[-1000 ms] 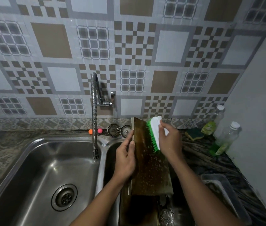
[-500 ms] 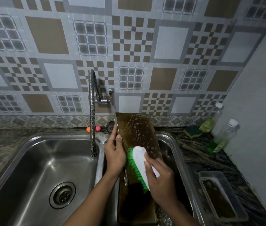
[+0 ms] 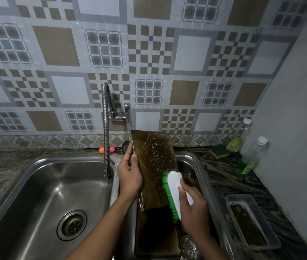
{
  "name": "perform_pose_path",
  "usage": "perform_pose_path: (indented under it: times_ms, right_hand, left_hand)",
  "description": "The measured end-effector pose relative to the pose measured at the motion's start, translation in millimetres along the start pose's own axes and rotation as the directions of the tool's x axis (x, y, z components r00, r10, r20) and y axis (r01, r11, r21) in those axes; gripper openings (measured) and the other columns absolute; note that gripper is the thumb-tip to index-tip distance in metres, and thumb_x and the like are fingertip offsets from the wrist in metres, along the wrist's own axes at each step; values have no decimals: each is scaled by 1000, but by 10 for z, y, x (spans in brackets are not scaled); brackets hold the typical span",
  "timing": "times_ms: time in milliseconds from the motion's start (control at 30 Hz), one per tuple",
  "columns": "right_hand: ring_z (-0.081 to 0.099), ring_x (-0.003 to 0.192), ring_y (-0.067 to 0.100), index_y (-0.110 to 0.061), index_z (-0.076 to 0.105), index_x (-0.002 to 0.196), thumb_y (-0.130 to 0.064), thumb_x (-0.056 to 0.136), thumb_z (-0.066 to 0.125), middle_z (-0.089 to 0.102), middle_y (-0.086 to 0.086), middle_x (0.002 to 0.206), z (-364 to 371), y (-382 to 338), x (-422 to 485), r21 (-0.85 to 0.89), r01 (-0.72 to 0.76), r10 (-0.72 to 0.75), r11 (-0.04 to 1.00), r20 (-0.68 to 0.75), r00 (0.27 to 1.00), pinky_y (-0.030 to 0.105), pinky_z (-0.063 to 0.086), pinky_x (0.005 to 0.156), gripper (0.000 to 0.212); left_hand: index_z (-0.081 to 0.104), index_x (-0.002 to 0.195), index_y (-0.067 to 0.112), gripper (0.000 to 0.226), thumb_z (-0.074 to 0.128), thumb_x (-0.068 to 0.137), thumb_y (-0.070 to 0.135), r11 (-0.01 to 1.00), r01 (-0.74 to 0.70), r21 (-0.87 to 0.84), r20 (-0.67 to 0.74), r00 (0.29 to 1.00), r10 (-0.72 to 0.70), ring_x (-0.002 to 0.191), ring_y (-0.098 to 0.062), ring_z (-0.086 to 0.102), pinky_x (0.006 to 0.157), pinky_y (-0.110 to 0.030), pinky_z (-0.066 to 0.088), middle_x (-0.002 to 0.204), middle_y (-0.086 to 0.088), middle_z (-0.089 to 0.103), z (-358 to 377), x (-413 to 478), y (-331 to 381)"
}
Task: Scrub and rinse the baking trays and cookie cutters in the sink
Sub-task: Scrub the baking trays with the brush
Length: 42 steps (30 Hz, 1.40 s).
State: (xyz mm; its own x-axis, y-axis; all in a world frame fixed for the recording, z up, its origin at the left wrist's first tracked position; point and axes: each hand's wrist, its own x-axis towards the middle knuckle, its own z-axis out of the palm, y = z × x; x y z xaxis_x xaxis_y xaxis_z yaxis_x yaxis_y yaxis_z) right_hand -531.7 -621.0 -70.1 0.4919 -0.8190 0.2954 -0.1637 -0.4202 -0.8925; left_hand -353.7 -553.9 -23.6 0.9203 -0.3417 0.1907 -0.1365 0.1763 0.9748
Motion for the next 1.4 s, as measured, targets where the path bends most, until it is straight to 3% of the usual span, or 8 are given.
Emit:
perform_pose_path:
  times_ms: [133,233,400,533,667,867,1133,1400]
  right_hand:
    - [57,116,2,-25,65,123,-22,93,61,63,-16,121,-201,151,62,-40,-139,138,990,-20,990,32,50,98,30]
    - [61,105,-1,-27,64,125,-22,94,59,62,-11,127,-278,35,199,-20,-131,131,991,16,991,32,58,80,31]
    - [63,59,5,-28,70,99,-11,96,55,65,11,95,-308,-285,307,32,-96,95,995,41,995,9,45,54,22]
    - [62,89,-1,-33,64,114,-22,89,66,55,-4,116,-214,-431,177,-44,-27,35,999,197,980,17,52,80,27]
    - [49,112,-3,-30,47,139,-47,73,75,31,-16,141,-124,-386,78,-265,85,4,960,319,948,17,45,95,73]
    - [46,128,17,-24,54,134,-8,89,59,42,-4,137,-59,-409,-6,-381,231,-209,895,98,973,32,43,106,48]
    - [55,106,19,-16,60,129,-10,95,54,49,0,125,-233,-281,-210,-389,121,-170,913,-93,981,26,48,83,35]
    - [47,104,-2,-5,65,115,0,91,58,52,5,116,-372,-268,-218,-163,167,-205,972,-250,947,-2,37,78,26]
  left_hand:
    - [51,139,21,39,43,102,9,996,-36,78,47,998,33,122,1,52,99,-13,44,138,7,54,-112,-24,-27]
    - [63,124,25,31,46,102,12,997,14,82,133,991,-25,100,-14,63,92,-34,51,112,8,68,-109,-93,-73]
    - [67,113,32,29,54,98,11,984,-15,177,245,969,-29,98,-6,64,88,-25,53,112,6,69,-21,-221,-81]
    - [68,118,28,26,57,97,18,975,25,221,313,945,-94,85,-10,63,86,-44,56,101,2,67,67,-282,-68]
    - [66,123,24,29,51,99,23,972,41,233,377,917,-129,91,-14,61,94,-49,51,94,11,60,119,-328,24]
    - [46,142,35,58,50,95,1,990,131,45,551,824,-134,99,-11,65,91,-36,54,116,10,68,145,-407,250]
    - [59,113,38,39,76,81,23,850,-155,503,412,908,-79,118,-12,45,104,-31,39,124,5,49,-412,-566,-272]
    - [65,103,34,39,65,86,-1,908,43,416,400,889,-225,86,-23,70,77,-45,59,103,10,68,-483,-766,-248]
